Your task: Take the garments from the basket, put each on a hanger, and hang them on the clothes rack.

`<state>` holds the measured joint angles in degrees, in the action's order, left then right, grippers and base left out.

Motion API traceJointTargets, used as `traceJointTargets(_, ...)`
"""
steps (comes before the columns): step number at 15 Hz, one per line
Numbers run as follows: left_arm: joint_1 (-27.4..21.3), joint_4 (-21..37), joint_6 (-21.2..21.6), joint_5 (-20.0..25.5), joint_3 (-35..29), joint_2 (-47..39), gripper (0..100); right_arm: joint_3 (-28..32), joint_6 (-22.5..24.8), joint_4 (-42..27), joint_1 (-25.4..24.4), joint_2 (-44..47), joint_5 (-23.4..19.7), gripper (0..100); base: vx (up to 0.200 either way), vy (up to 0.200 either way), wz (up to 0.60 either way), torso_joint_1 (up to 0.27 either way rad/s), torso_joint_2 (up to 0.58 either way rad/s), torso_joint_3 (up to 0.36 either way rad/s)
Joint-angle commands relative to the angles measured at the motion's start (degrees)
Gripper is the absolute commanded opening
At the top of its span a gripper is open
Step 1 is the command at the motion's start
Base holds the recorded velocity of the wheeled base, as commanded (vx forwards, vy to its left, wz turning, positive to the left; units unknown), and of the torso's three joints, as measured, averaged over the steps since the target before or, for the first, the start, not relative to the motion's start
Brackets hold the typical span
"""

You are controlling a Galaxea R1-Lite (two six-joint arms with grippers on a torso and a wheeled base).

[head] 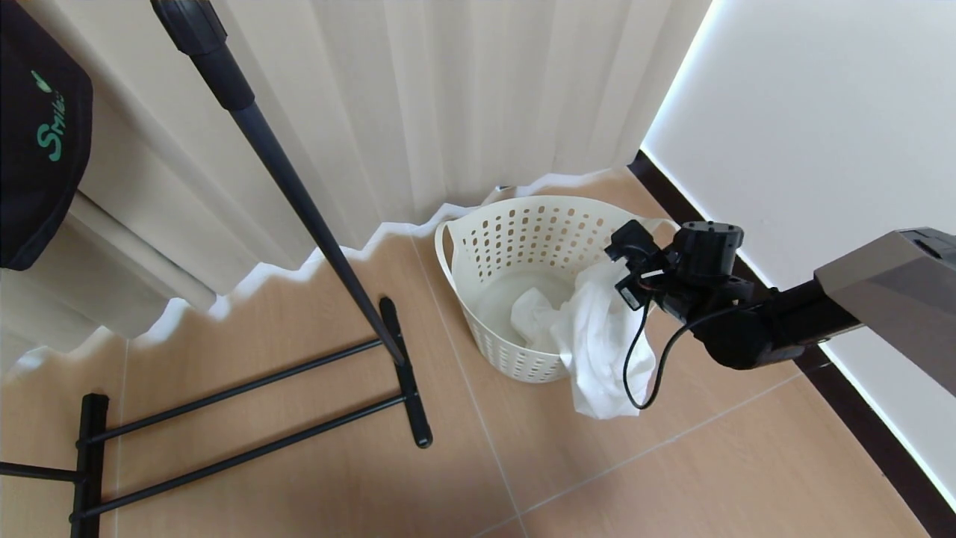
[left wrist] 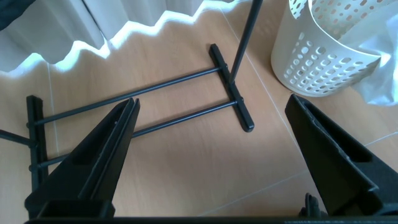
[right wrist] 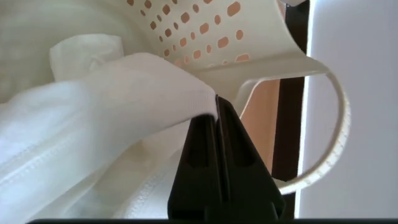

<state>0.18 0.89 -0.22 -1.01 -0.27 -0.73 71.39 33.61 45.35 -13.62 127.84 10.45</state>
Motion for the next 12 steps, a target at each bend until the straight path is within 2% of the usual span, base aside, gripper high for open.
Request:
traceJointTargets(1, -0.01, -0.01, -0.04, -0.04, 0.00, 0.03, 100, -10.04, -4.96, 1.41, -2.03, -13.50, 0.01, 0, 0.000, 0.000, 0.00, 0.000, 0.00, 0.000)
traceJointTargets(4, -0.01, -0.01, -0.04, -0.04, 0.00, 0.03, 100, -20.32, -12.52, 0.97, -7.48, -31.51, 0.54, 0, 0.000, 0.000, 0.00, 0.000, 0.00, 0.000)
traceJointTargets(5, -0.01, -0.01, -0.04, -0.04, 0.00, 0.03, 100, -22.08, -14.27, 0.79, -9.06, -35.12, 0.98, 0, 0.000, 0.000, 0.00, 0.000, 0.00, 0.000)
traceJointTargets(6, -0.01, -0.01, -0.04, -0.04, 0.00, 0.03, 100, -25.60, -17.17, 0.62, -13.01, -42.33, 1.86, 0, 0.000, 0.000, 0.00, 0.000, 0.00, 0.000)
traceJointTargets(9, -0.01, 0.08, -0.04, 0.05, 0.00, 0.03, 100, -33.42, -20.07, 0.88, -19.25, -54.72, 2.56, 0, 0.000, 0.000, 0.00, 0.000, 0.00, 0.000)
traceJointTargets(10, -0.01, 0.08, 0.04, 0.05, 0.00, 0.03, 100, -34.65, -22.18, 0.27, -20.31, -57.88, 2.30, 0, 0.000, 0.000, 0.00, 0.000, 0.00, 0.000)
traceJointTargets(12, -0.01, 0.08, 0.04, 0.13, -0.08, 0.03, 100, -33.77, -22.45, -0.88, -20.48, -58.32, 2.56, 0, 0.000, 0.000, 0.00, 0.000, 0.00, 0.000)
